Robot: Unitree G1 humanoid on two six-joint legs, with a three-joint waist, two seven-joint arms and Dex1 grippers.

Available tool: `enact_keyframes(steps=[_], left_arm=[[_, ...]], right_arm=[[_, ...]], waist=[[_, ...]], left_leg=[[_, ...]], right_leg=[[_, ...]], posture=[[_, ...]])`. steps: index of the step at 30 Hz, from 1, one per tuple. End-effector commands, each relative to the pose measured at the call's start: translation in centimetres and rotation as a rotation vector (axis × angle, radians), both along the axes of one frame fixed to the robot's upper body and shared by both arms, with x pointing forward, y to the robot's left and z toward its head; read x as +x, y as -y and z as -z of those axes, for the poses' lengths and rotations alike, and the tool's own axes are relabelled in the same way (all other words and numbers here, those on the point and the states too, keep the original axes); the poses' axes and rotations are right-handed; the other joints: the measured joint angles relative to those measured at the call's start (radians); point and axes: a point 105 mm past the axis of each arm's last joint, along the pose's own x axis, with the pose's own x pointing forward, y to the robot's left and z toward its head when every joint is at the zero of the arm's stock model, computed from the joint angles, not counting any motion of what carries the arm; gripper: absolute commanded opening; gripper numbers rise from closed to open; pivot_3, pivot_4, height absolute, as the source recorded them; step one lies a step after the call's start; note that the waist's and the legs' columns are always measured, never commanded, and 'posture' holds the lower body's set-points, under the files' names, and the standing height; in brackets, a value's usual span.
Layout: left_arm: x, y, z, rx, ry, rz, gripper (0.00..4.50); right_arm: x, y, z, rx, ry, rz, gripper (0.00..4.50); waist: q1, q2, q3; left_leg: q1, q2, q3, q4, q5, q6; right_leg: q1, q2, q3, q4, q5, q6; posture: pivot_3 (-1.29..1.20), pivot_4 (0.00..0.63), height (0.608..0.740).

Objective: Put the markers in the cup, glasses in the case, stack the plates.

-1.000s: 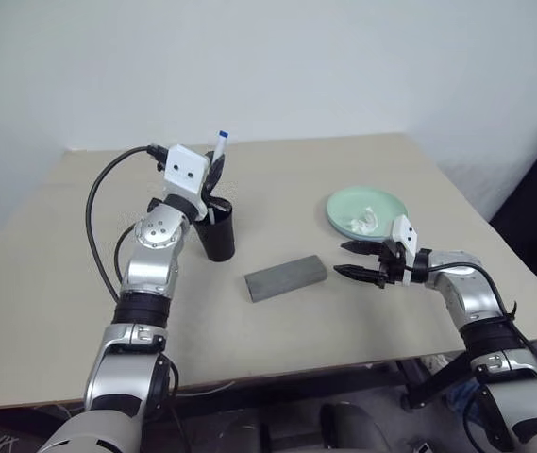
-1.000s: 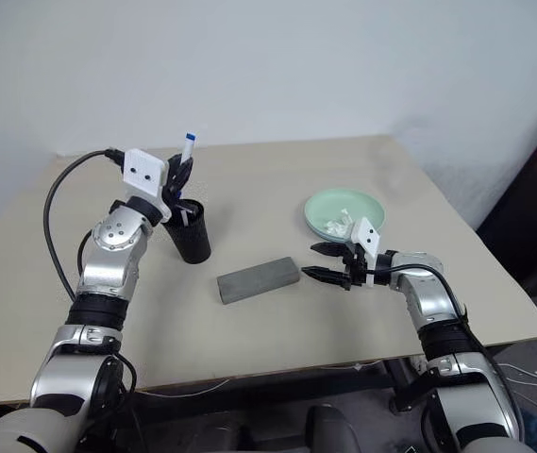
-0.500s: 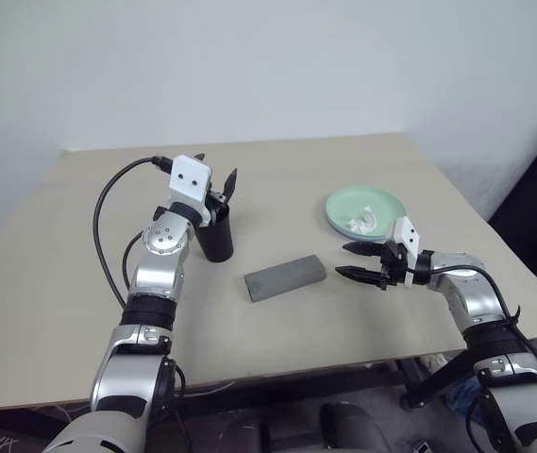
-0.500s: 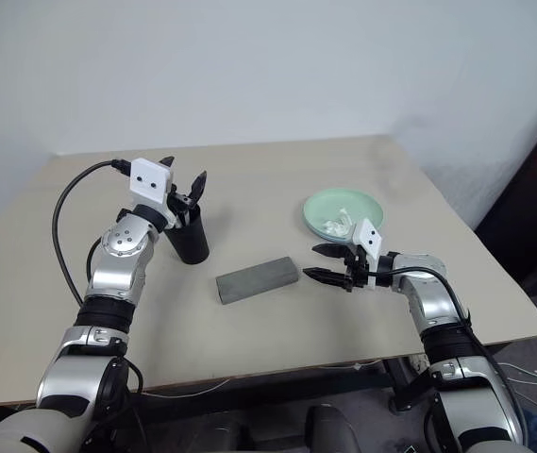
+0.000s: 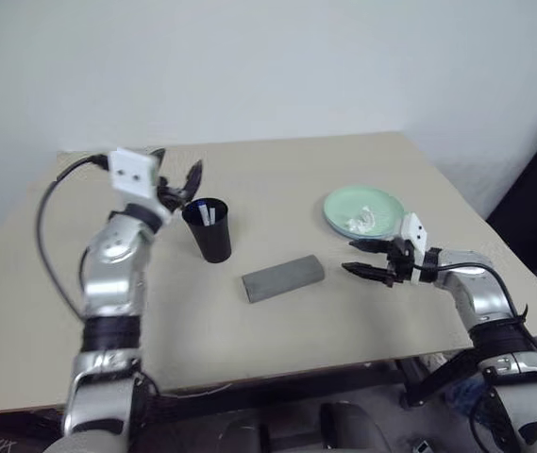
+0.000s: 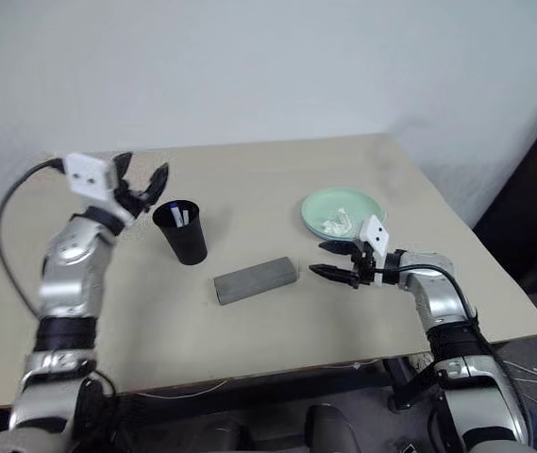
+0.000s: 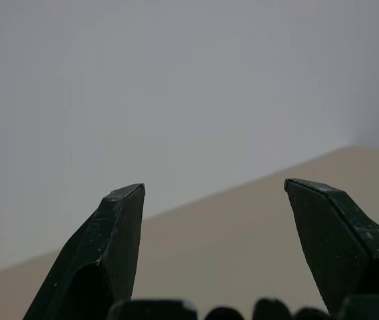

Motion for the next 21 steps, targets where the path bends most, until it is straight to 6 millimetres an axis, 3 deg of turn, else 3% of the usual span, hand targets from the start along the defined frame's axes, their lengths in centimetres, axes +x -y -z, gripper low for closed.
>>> enact_keyframes(steps=[1,6,10,21], left_arm=[[-3.0,0.1,-0.6,0.002,-0.028,0.133,3.53],[-6.9,0.6,3.2,0.058,-0.205,0.268,3.53],[-8.5,1.7,6.8,0.164,-0.315,0.322,3.53],[-6.9,3.2,11.2,0.150,-0.369,0.314,3.53]], right_arm=[[0.6,1.3,-1.9,0.021,0.049,0.028,3.02],[1.0,3.3,-1.6,-0.003,0.025,0.072,3.02],[1.2,4.6,-1.5,0.003,0.017,0.104,3.02],[0.3,5.7,-0.7,0.023,0.009,0.164,3.02]], waist=[[0.000,0.000,0.000],[0.004,0.000,0.000],[0.003,0.000,0.000],[0.003,0.001,0.000]], left_leg=[[0.000,0.000,0.000,0.000,0.000,0.000],[0.000,0.000,0.000,0.000,0.000,-0.001],[0.000,0.001,0.001,0.000,0.000,-0.001],[-0.001,0.003,0.001,0.000,-0.001,-0.001]], right_leg=[[0.000,0.000,0.000,0.000,0.000,0.000],[0.000,-0.001,-0.001,-0.001,0.000,0.000],[-0.001,-0.001,-0.002,-0.001,0.000,0.000],[-0.001,-0.001,-0.006,-0.001,0.000,0.000]], posture=[[0.00,0.000,0.733],[0.00,0.000,0.733],[0.00,0.000,0.733],[0.00,0.000,0.733]])
